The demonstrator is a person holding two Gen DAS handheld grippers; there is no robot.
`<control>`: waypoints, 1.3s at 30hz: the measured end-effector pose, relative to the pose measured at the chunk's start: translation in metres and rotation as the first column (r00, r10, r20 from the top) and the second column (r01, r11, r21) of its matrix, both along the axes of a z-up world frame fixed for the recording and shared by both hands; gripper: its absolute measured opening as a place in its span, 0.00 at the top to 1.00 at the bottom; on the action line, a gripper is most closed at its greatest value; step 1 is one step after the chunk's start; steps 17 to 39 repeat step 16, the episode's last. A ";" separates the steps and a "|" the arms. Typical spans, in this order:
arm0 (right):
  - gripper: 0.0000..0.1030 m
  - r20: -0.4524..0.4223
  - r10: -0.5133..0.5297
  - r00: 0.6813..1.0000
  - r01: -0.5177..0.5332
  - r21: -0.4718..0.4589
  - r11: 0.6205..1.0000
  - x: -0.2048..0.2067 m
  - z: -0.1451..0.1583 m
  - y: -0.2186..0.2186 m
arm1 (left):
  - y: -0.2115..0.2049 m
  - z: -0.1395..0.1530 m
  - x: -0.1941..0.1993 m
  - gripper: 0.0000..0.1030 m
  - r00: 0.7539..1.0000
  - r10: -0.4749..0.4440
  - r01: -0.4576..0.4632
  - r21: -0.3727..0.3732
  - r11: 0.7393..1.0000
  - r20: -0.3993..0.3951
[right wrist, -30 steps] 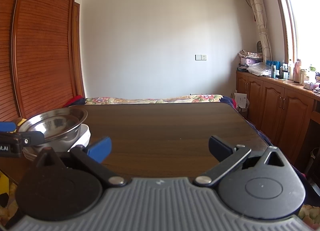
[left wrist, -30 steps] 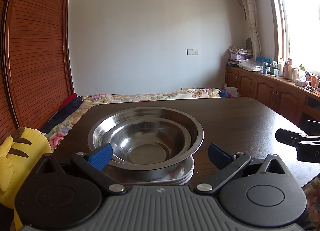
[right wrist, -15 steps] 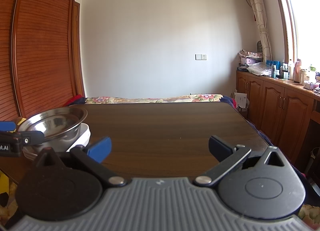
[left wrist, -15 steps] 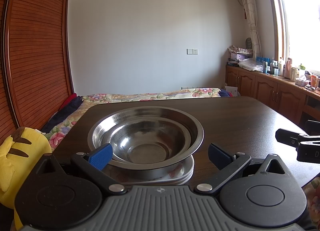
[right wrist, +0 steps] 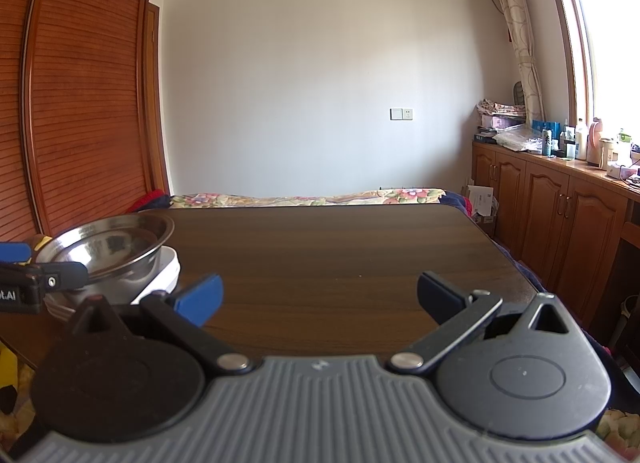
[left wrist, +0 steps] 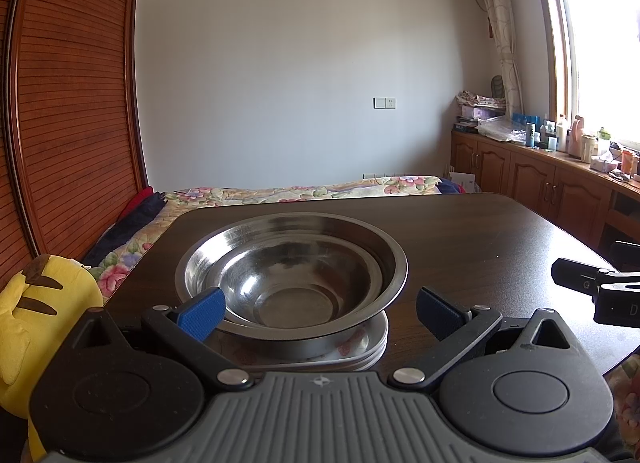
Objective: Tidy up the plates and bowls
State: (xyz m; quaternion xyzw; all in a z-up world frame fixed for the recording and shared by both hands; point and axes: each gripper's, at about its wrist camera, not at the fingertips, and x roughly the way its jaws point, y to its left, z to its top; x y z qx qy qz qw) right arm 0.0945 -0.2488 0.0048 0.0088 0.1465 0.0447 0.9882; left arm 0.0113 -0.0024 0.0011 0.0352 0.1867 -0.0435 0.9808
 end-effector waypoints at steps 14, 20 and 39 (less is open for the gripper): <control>0.00 -0.001 0.000 1.000 0.000 0.000 1.000 0.000 -0.001 -0.001 | 0.001 -0.002 -0.001 0.00 1.000 -0.002 0.002 0.001 1.000 -0.002; 0.00 -0.001 0.000 1.000 0.000 0.001 1.000 -0.001 -0.002 -0.001 | 0.001 -0.002 -0.001 0.00 1.000 -0.001 0.001 0.000 1.000 -0.001; 0.00 -0.001 0.000 1.000 0.000 0.001 1.000 -0.001 -0.002 -0.001 | 0.001 -0.002 -0.001 0.00 1.000 -0.001 0.001 0.000 1.000 -0.001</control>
